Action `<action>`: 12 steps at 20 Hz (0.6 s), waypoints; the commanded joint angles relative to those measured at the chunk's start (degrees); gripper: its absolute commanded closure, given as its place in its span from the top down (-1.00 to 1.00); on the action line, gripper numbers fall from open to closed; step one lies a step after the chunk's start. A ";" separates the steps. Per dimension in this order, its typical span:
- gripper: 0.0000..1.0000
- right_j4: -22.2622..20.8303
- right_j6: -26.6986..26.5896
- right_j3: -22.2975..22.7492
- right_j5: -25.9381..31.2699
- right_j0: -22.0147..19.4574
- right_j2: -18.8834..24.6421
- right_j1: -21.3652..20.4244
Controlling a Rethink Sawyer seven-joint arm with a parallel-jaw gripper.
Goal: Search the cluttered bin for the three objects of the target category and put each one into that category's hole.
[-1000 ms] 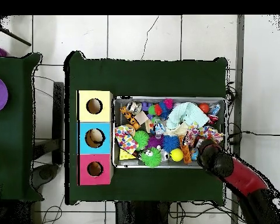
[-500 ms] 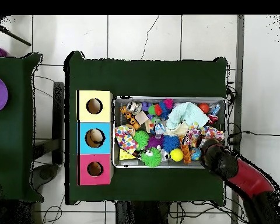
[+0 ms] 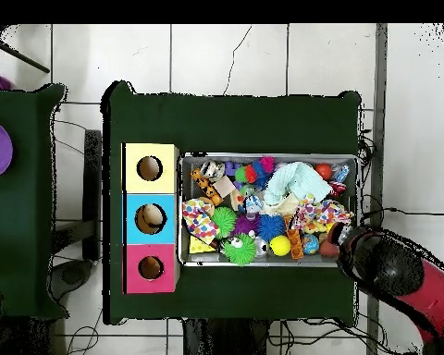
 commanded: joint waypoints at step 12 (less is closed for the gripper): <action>-1.00 2.64 4.10 3.67 -1.53 -1.32 6.04 1.11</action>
